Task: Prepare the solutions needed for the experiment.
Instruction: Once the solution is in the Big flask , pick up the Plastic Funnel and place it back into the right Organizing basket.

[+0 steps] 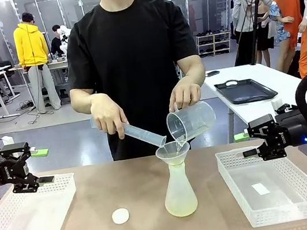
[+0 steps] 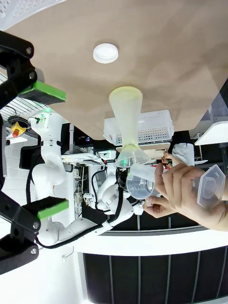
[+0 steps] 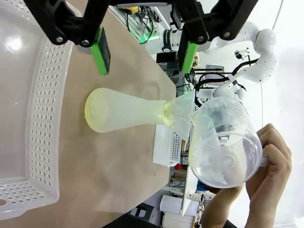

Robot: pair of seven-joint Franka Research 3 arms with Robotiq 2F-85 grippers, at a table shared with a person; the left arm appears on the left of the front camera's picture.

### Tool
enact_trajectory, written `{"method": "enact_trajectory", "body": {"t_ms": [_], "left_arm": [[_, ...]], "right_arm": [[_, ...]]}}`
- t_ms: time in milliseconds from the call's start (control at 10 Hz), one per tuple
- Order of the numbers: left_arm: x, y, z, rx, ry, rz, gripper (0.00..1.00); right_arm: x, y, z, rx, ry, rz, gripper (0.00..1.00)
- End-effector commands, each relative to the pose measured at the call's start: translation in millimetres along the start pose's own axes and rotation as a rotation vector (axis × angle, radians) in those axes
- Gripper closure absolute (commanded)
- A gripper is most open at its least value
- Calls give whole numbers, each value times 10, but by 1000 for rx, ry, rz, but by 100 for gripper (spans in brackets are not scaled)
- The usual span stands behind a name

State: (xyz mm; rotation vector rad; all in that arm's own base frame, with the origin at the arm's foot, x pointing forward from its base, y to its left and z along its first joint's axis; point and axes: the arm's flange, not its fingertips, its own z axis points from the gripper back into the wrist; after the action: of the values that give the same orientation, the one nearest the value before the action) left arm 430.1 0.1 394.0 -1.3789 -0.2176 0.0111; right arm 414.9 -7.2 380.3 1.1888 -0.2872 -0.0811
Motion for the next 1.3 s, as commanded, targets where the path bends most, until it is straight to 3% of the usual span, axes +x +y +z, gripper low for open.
{"method": "enact_trajectory", "body": {"t_ms": [0, 1200], "left_arm": [[15, -22, -13, -31, -12, -18, 0], [15, -22, -13, -31, -12, -18, 0]], "right_arm": [[-8, 25, 12, -5, -5, -3, 27], [-8, 25, 12, -5, -5, -3, 27]]}}
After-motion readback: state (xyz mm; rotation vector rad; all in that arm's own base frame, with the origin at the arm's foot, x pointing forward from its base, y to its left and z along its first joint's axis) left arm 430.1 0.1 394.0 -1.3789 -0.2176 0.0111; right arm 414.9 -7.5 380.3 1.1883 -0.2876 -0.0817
